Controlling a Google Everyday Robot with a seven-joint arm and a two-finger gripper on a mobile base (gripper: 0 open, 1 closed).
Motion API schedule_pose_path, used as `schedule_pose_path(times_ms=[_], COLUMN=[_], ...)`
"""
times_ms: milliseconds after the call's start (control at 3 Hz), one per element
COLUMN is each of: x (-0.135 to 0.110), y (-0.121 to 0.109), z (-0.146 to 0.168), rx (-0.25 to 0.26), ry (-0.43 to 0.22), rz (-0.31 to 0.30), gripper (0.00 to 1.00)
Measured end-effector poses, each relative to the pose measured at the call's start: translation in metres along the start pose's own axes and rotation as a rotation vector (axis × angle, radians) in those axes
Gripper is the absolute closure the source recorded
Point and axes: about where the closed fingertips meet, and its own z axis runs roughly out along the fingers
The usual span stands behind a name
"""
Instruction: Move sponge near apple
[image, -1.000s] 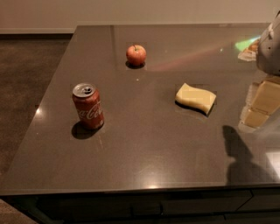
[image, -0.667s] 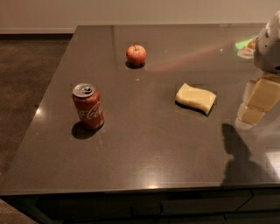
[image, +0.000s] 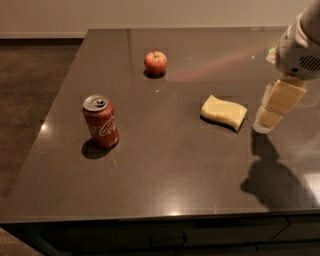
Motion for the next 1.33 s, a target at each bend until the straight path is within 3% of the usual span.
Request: schedule_pose_path(times_ms=[667, 1333], x=[-0.001, 0.005], y=[-0.029, -0.046], z=[0.045, 0.092], rx=[-0.025, -0.051], ry=[0.016, 0.013], rz=[0.104, 0.170], gripper=[0.00, 0.00])
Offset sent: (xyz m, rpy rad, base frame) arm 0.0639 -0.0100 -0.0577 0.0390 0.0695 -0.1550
